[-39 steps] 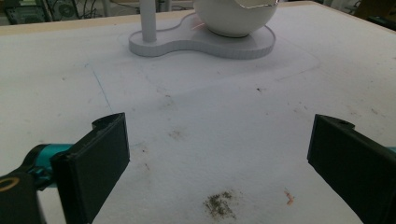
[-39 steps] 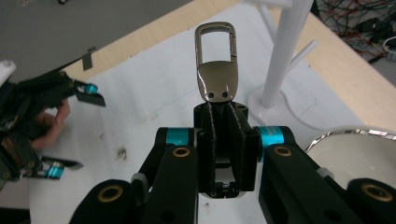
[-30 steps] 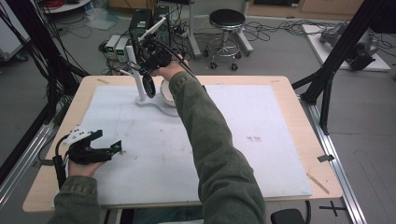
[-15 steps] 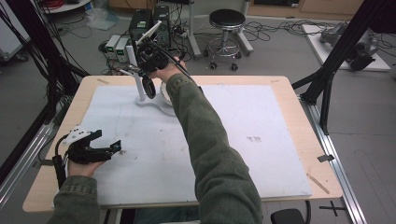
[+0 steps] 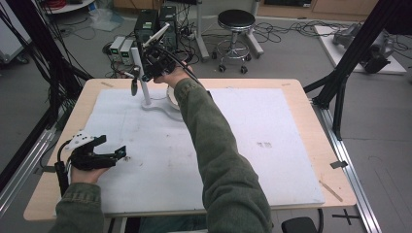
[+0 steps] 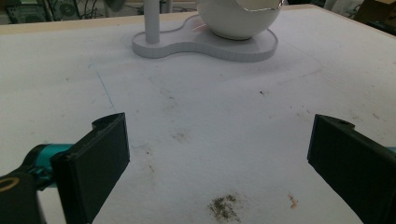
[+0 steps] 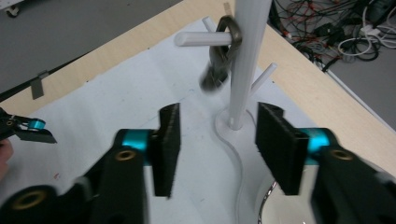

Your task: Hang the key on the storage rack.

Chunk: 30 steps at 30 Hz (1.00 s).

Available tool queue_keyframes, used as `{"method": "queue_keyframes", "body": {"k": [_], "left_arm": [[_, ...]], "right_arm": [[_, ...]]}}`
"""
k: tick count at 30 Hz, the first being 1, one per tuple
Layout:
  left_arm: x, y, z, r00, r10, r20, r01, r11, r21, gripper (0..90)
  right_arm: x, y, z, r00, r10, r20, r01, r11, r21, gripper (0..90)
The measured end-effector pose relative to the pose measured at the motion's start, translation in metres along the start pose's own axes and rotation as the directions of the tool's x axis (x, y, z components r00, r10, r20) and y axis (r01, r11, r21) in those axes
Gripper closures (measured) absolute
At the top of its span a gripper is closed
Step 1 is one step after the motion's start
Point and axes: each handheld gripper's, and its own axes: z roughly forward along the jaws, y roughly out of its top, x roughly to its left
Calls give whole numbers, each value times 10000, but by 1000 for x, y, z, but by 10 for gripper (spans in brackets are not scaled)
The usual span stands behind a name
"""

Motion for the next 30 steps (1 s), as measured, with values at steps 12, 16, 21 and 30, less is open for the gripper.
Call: {"method": "queue_keyframes", "body": {"k": [12,16,21,30], "left_arm": [[-1,0,0,10000,-15,21,15,10000,9,61],[-1,0,-1,10000,68,20,-68,10000,40,61],[-1,0,-2,10000,47,14,-47,10000,38,61],[-2,0,-2,10000,-1,8,1,10000,-56,61]], "right_arm": [[-5,-25,-10,9974,59,724,-37,9995,-310,5],[-8,-32,-16,9945,140,1034,-106,9994,-337,5],[-10,-39,-25,9960,201,866,-150,9982,-587,5],[-10,-61,-39,9964,217,821,-148,9964,-834,6]]}}
